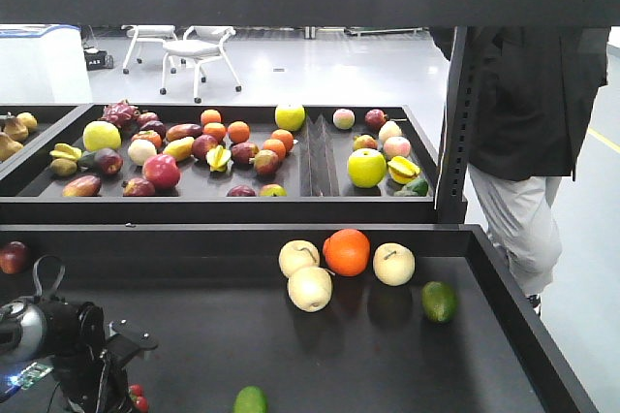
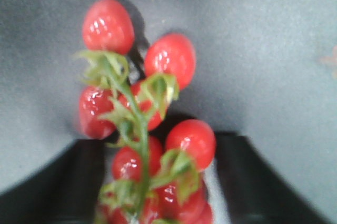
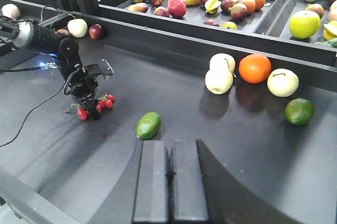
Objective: Pick snacks and fruit into basket
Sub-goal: 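Close the left gripper on the tomato vine stem and lift it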
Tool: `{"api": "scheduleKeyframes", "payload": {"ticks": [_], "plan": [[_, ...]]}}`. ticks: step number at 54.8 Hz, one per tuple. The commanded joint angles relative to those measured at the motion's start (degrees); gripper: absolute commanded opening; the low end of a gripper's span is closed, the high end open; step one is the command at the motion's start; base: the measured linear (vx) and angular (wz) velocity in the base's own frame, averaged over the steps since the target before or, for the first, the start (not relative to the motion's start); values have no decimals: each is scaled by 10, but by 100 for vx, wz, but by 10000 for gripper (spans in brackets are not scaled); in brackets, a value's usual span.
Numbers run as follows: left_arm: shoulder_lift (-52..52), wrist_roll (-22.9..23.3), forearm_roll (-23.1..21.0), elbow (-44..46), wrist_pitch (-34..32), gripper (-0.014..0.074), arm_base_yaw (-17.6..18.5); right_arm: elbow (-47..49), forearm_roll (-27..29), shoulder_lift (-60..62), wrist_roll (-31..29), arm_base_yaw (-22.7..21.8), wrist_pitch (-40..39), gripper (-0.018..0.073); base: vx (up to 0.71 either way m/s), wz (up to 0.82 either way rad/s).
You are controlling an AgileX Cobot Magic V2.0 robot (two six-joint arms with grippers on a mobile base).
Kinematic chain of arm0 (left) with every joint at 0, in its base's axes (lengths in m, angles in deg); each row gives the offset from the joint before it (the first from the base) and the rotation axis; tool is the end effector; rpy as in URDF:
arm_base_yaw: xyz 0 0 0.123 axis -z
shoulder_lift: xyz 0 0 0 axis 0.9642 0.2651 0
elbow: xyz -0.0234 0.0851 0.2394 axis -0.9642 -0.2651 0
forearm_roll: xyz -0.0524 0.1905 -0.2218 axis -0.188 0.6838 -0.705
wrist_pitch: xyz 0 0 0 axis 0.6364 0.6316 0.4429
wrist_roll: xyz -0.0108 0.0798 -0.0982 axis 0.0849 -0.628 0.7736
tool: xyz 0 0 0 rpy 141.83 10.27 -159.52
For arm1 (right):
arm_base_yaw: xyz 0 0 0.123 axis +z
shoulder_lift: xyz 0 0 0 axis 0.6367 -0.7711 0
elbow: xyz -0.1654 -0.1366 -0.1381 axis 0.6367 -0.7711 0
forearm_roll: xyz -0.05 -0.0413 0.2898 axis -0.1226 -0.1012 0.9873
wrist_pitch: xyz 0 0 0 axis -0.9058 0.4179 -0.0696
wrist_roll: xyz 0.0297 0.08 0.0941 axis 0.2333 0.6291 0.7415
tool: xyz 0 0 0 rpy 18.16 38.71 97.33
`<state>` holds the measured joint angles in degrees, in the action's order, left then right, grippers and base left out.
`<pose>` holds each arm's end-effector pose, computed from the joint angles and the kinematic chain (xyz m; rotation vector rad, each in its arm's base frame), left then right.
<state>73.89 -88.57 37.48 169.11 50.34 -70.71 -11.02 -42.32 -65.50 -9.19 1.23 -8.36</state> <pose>0.4597 -0.0332 -0.0283 0.7709 2.9100 0.0170 0.1449 0.0933 0.3527 -0.4465 1.8445 0.3771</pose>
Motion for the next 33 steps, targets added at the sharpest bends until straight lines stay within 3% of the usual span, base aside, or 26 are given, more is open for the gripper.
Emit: {"api": "scheduleKeyframes", "payload": {"ticks": [1, 12, 23, 33], "plan": [[-34, 3, -5, 15, 1, 342, -1, 17, -16, -6, -3, -2, -43, 20, 0, 0], [-42, 4, -7, 15, 29, -14, -1, 17, -19, -6, -3, -2, -43, 20, 0, 0], [-72, 4, -37, 15, 56, -12, -1, 17, -20, -6, -3, -2, -47, 20, 0, 0], [-141, -2, -100, 15, 94, -11, -1, 17, -33, -6, -3, -2, -49, 31, 0, 0]]}}
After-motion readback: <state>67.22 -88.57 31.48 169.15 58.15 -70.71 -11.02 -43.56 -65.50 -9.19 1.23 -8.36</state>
